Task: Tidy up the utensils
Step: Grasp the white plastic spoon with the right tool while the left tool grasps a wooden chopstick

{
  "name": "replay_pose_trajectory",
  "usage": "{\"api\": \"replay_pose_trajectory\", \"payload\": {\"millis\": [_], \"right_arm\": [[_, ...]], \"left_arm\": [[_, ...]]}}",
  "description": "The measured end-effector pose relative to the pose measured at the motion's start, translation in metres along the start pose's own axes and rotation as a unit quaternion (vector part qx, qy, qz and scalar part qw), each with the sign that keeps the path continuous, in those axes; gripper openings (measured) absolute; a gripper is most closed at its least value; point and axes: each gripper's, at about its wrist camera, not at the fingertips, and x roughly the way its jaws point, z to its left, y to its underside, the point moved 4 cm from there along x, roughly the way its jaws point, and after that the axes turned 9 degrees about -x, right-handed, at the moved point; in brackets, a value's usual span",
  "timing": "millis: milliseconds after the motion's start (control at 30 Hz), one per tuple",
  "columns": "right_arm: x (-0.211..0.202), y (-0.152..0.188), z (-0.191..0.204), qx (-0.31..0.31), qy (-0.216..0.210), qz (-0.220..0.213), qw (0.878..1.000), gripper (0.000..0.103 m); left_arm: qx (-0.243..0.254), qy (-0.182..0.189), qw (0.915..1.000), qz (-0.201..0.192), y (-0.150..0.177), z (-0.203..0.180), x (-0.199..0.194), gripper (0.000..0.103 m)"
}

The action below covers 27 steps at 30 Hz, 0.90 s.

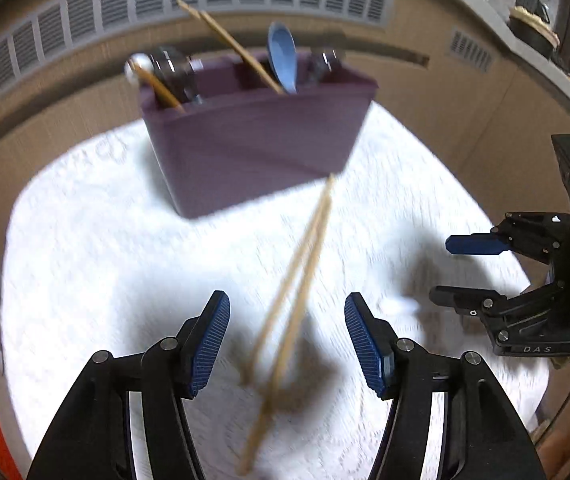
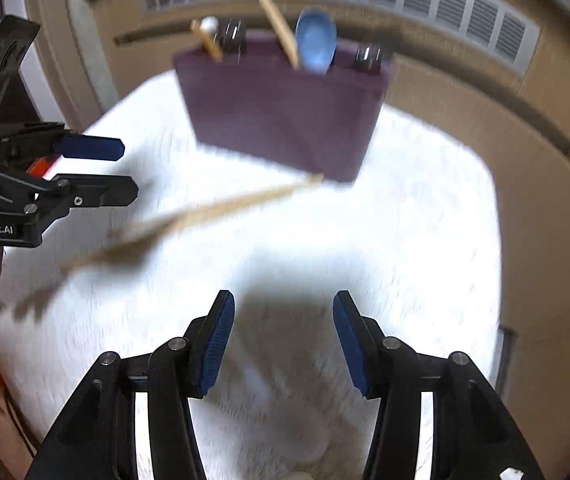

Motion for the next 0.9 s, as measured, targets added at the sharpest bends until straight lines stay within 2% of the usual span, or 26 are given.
{"api": "replay_pose_trajectory", "payload": {"millis": [100,233,333,400,433,633,800,900], "right_arm": [[0.005,0.009,0.008,-0.008,-0.013,0.009,1.0,0.046],[0.01,0.003,0.023,-0.032,-0.032,0.007,0.999,0.04],[0.017,0.002,0.03,-0.043,-0.027,0.007,0.999,0.036],[0.014,0.004,0.034,-0.047,-0.025,0.009,0.999,0.024],[0.014,0.005,0.035,-0.046,-0.028,0.011,0.998,0.011],[0.005,0.014,0.027,-0.004,-0.047,0.003,0.999,0.009],[-0.008,0.023,0.009,0.037,-0.047,-0.016,0.998,0.009],[-0.013,0.028,0.003,0.048,-0.048,-0.021,0.997,0.009]], "left_arm": [[0.005,-0.001,0.9999,0.009,0.01,-0.004,0.003,0.061],[0.004,-0.002,0.9999,0.013,0.012,-0.003,0.0,0.061],[-0.008,0.008,0.9996,0.026,0.014,0.003,-0.001,0.06],[-0.001,0.012,0.9993,0.035,0.016,0.0,0.002,0.056],[0.006,0.014,0.9991,0.039,0.017,-0.002,0.004,0.052],[0.028,0.005,0.9973,0.067,0.01,-0.016,0.022,0.041],[0.02,-0.024,0.9953,0.091,-0.002,-0.015,0.044,0.032],[0.027,-0.035,0.9943,0.097,-0.007,-0.019,0.049,0.032]]}}
